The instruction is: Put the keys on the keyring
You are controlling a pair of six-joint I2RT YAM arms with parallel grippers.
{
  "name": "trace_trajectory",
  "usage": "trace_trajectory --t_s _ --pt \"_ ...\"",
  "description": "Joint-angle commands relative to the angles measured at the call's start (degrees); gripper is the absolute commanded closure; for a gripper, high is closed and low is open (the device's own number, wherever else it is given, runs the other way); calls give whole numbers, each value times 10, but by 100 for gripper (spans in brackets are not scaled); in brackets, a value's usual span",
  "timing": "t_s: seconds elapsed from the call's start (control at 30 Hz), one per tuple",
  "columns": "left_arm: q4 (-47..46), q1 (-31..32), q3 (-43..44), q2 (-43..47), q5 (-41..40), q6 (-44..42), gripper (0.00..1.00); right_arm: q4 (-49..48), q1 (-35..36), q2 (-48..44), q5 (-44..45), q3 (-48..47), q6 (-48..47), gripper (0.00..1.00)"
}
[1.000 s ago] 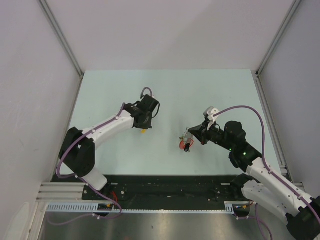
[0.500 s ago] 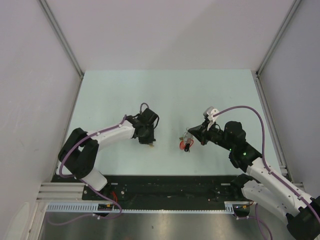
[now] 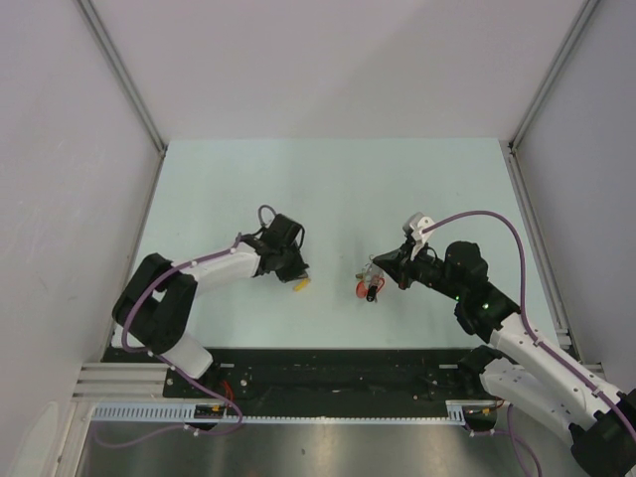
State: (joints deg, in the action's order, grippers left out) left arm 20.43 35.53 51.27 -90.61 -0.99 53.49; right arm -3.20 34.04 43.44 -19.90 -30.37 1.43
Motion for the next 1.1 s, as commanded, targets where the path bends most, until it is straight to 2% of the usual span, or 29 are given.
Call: trace_trajectory --t_s 0.0,0.17,0.33,0.47,0.57,0.67,0.7,0.73,0.8,0.83,0.87,1.0,1.03,1.07 --pt "-54 -34 -38 39 -14 97 100 -15 5 -10 7 -22 -6 100" --pt "-50 -65 -73 84 -76 128 98 -15 8 -8 10 -22 -9 100" --pt "-80 -106 -115 93 -61 157 94 -15 9 -5 11 -22 -10 100" --pt "-90 -115 -129 91 -61 175 90 -14 12 -7 14 -22 -11 100" --pt "-102 -123 -145 97 -52 194 83 -13 14 -6 14 -22 -11 100" --pt "-101 -138 -158 119 -53 194 70 -12 15 -8 14 -22 -13 100" --pt "-96 -142 -160 138 -58 188 60 -12 15 -9 16 -22 -13 100" --pt "-87 -147 -157 146 -72 180 59 -13 16 -9 16 -22 -13 100" --pt "-49 -150 -147 166 -90 141 48 -12 16 -12 17 -22 -13 100" --pt "-36 -152 -134 186 -115 126 46 -12 17 -12 17 -22 -13 100" --pt "-27 -152 -128 194 -125 83 37 -11 17 -13 17 -22 -13 100" --pt "21 -152 -72 210 -145 -106 30 -12 17 -13 16 -22 -12 100" --pt "29 -152 -50 208 -145 -187 30 -12 17 -13 16 -22 -13 100" --pt "30 -152 -43 207 -127 -232 28 -13 18 -13 15 -22 -13 100"
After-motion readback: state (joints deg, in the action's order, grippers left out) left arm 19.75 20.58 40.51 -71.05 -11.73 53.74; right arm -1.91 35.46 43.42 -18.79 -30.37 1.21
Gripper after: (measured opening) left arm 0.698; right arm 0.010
